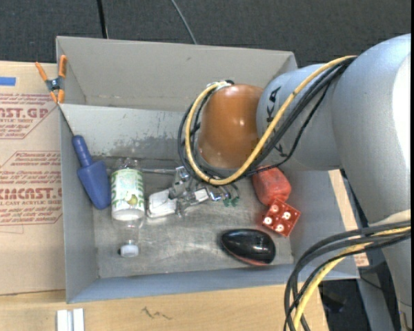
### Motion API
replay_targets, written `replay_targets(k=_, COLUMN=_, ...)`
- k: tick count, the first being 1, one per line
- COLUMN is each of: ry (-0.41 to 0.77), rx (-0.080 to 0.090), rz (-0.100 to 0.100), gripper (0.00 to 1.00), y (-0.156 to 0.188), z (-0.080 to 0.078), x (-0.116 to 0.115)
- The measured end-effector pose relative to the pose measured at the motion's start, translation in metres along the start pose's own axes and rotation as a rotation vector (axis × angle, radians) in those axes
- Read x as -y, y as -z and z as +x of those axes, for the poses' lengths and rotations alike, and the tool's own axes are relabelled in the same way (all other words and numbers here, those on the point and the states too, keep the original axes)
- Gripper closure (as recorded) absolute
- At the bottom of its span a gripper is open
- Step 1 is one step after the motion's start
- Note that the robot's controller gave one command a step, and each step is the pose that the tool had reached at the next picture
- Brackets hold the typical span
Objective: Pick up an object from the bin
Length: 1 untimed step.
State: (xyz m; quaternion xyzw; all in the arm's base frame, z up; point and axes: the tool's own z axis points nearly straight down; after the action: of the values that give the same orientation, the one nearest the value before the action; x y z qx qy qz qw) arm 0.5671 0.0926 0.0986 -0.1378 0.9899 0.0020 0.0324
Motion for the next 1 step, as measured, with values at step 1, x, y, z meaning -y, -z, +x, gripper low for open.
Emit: replay_targets(k=1, ry=0.0, rx=0.0, rz=0.0, gripper=1.0, y=0.0, z=0.0, x=0.0)
